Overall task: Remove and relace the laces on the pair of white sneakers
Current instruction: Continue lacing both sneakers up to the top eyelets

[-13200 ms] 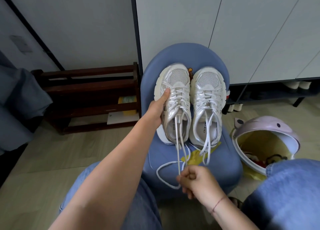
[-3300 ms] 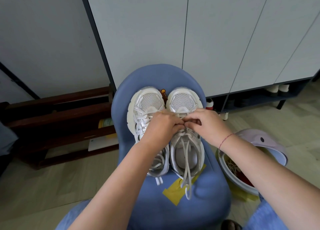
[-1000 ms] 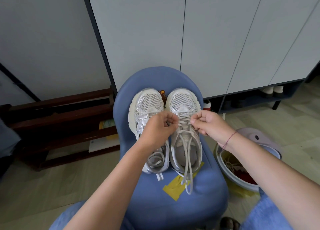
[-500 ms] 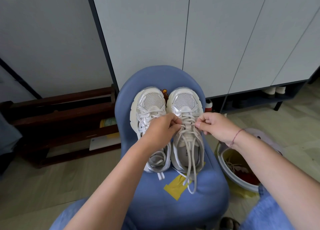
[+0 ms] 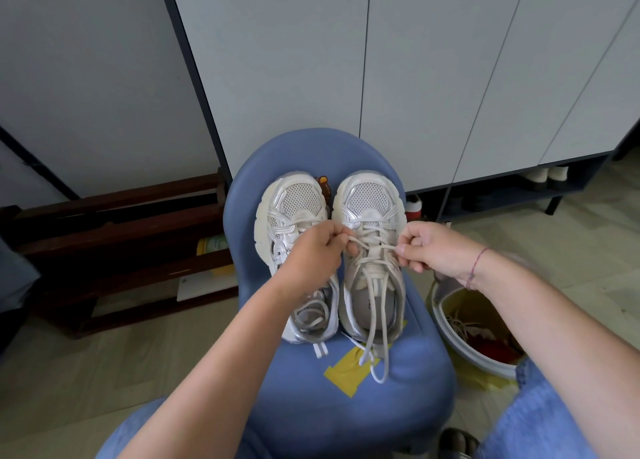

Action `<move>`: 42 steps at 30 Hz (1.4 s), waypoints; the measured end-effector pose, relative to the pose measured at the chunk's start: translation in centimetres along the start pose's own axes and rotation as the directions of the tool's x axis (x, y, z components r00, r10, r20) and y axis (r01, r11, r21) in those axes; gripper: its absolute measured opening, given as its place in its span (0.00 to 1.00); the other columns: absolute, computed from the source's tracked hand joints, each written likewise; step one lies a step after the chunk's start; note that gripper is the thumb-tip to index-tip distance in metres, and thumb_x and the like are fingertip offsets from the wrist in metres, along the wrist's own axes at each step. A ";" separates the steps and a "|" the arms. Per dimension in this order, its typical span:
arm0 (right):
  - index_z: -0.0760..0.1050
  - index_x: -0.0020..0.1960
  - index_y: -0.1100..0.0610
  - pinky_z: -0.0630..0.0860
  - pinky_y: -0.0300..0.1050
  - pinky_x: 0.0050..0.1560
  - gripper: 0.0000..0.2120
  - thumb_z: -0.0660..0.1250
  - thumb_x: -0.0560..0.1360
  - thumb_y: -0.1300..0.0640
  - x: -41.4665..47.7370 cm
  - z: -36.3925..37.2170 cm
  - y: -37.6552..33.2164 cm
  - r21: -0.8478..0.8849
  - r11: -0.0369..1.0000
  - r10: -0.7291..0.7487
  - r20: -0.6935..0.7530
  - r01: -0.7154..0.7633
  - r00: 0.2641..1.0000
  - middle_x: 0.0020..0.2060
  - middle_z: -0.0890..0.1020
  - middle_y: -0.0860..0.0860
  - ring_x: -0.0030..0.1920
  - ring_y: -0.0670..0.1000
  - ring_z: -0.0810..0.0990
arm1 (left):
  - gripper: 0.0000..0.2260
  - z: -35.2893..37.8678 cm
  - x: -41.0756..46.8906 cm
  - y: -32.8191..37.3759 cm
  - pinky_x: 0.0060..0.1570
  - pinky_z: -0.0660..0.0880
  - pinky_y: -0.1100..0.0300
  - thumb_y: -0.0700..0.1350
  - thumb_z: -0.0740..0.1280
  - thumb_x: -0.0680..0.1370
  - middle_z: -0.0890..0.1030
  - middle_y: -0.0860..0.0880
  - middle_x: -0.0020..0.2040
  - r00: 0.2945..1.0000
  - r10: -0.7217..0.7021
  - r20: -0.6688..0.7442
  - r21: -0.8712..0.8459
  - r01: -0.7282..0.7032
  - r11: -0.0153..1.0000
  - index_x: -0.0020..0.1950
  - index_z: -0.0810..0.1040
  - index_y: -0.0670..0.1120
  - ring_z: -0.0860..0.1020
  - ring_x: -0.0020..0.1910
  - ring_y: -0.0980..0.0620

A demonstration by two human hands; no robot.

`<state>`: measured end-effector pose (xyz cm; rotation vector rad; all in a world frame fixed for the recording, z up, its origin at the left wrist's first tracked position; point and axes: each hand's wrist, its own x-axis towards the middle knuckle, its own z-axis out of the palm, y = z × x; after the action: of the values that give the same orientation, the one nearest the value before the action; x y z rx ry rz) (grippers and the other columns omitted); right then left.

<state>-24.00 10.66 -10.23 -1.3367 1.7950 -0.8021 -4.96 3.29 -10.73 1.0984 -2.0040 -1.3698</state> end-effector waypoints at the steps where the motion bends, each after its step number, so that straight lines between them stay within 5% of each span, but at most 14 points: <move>1: 0.71 0.41 0.59 0.68 0.31 0.29 0.07 0.62 0.78 0.64 0.1 0.2 0.1 -0.012 1.000 -0.003 -0.012 0.003 1.000 0.30 0.78 0.50 0.25 0.42 0.70 | 0.10 -0.1 0.1 -0.1 0.27 0.64 0.67 0.37 0.58 0.83 0.79 0.52 0.36 1.000 0.002 0.007 -0.024 -0.002 1.000 0.49 0.77 0.45 0.66 0.23 0.60; 5: 0.75 0.40 0.55 0.69 0.38 0.35 0.06 0.67 0.76 0.57 0.2 0.6 0.3 -0.075 0.995 -0.064 -0.071 0.058 0.995 0.27 0.78 0.45 0.28 0.42 0.72 | 0.03 -0.2 0.1 -0.3 0.36 0.73 0.58 0.44 0.66 0.80 0.81 0.47 0.37 0.999 0.052 0.014 0.189 -0.054 0.981 0.48 0.79 0.48 0.75 0.31 0.53; 8: 0.74 0.39 0.53 0.71 0.40 0.40 0.08 0.66 0.77 0.58 0.1 0.9 0.3 -0.105 0.992 -0.080 -0.062 0.073 0.995 0.28 0.78 0.45 0.33 0.44 0.74 | 0.05 0.0 0.1 -0.2 0.32 0.68 0.69 0.46 0.70 0.79 0.77 0.49 0.34 0.996 0.086 0.005 0.273 -0.084 0.958 0.46 0.79 0.45 0.72 0.31 0.57; 11: 0.72 0.39 0.55 0.69 0.34 0.34 0.09 0.63 0.78 0.60 0.0 0.8 0.0 -0.114 0.992 -0.059 -0.021 0.057 0.998 0.31 0.76 0.47 0.32 0.45 0.72 | 0.11 0.2 0.1 0.0 0.30 0.65 0.67 0.48 0.66 0.81 0.74 0.51 0.31 0.995 0.100 -0.029 0.332 -0.084 0.940 0.42 0.76 0.45 0.68 0.27 0.59; 14: 0.70 0.40 0.57 0.69 0.30 0.31 0.09 0.61 0.79 0.63 -0.4 0.2 -0.3 -0.079 0.996 -0.029 0.026 0.031 0.999 0.34 0.78 0.50 0.32 0.46 0.74 | 0.16 0.6 -0.1 0.1 0.35 0.68 0.57 0.50 0.61 0.83 0.77 0.46 0.35 0.992 0.095 -0.086 0.310 -0.064 0.949 0.45 0.76 0.38 0.70 0.30 0.53; 19: 0.69 0.41 0.57 0.64 0.32 0.27 0.08 0.60 0.80 0.62 -0.4 -0.8 0.4 0.140 0.984 0.105 0.070 -0.114 0.992 0.36 0.81 0.51 0.34 0.46 0.81 | 0.12 0.4 0.1 0.0 0.29 0.64 0.64 0.48 0.63 0.82 0.77 0.48 0.33 0.994 0.069 -0.088 0.233 -0.046 0.971 0.45 0.76 0.41 0.67 0.26 0.58; 22: 0.71 0.41 0.58 0.63 0.31 0.24 0.08 0.62 0.79 0.62 -0.3 -0.7 0.6 0.155 0.977 0.149 -0.005 -0.146 0.989 0.31 0.78 0.50 0.26 0.42 0.73 | 0.04 -0.3 0.4 -0.4 0.29 0.65 0.63 0.42 0.62 0.82 0.77 0.52 0.32 0.997 0.073 -0.023 0.081 -0.071 0.994 0.48 0.73 0.46 0.65 0.24 0.58; 26: 0.74 0.41 0.58 0.63 0.27 0.23 0.05 0.65 0.76 0.61 -0.6 -0.5 0.3 0.110 0.993 0.051 -0.103 -0.040 0.993 0.28 0.76 0.49 0.26 0.42 0.69 | 0.14 -0.9 0.5 -1.0 0.33 0.68 0.59 0.37 0.59 0.82 0.77 0.55 0.35 0.993 0.094 0.065 0.103 -0.100 0.990 0.45 0.77 0.52 0.68 0.29 0.55; 30: 0.79 0.40 0.59 0.72 0.34 0.41 0.05 0.70 0.74 0.59 -0.4 0.0 0.3 0.008 1.000 -0.013 -0.119 0.014 0.993 0.34 0.82 0.52 0.35 0.43 0.76 | 0.14 -0.7 0.2 -0.9 0.29 0.67 0.67 0.36 0.58 0.82 0.78 0.55 0.38 0.993 0.094 0.069 0.183 -0.105 0.977 0.45 0.77 0.52 0.67 0.26 0.62; 35: 0.76 0.39 0.56 0.69 0.34 0.36 0.06 0.68 0.75 0.59 -0.4 -0.1 0.6 0.067 0.997 0.050 -0.133 -0.042 0.990 0.30 0.77 0.49 0.33 0.45 0.72 | 0.08 -0.3 -0.3 -0.7 0.33 0.69 0.69 0.39 0.64 0.80 0.77 0.49 0.36 0.991 0.130 0.042 0.231 -0.137 0.963 0.46 0.80 0.51 0.70 0.29 0.61; 37: 0.73 0.42 0.54 0.70 0.41 0.40 0.05 0.69 0.74 0.58 -0.4 0.2 0.6 0.039 0.999 -0.020 -0.174 0.027 0.985 0.30 0.77 0.52 0.33 0.48 0.73 | 0.01 0.1 -0.7 -0.6 0.33 0.67 0.71 0.44 0.71 0.77 0.74 0.53 0.37 0.984 0.173 0.039 0.256 -0.178 0.950 0.48 0.81 0.49 0.70 0.30 0.61; 42: 0.78 0.40 0.46 0.58 0.44 0.35 0.08 0.73 0.71 0.58 -0.8 1.4 -0.1 -0.182 0.952 -0.265 -0.082 0.247 0.961 0.28 0.64 0.48 0.30 0.46 0.62 | 0.09 0.9 -0.8 -1.1 0.39 0.66 0.63 0.47 0.73 0.75 0.69 0.55 0.41 0.958 0.288 0.011 0.474 -0.259 0.842 0.55 0.83 0.51 0.71 0.38 0.55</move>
<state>-22.60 11.36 -10.78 -1.6941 1.8281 -0.8860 -4.83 4.23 -12.04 0.9731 -2.4081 -0.7075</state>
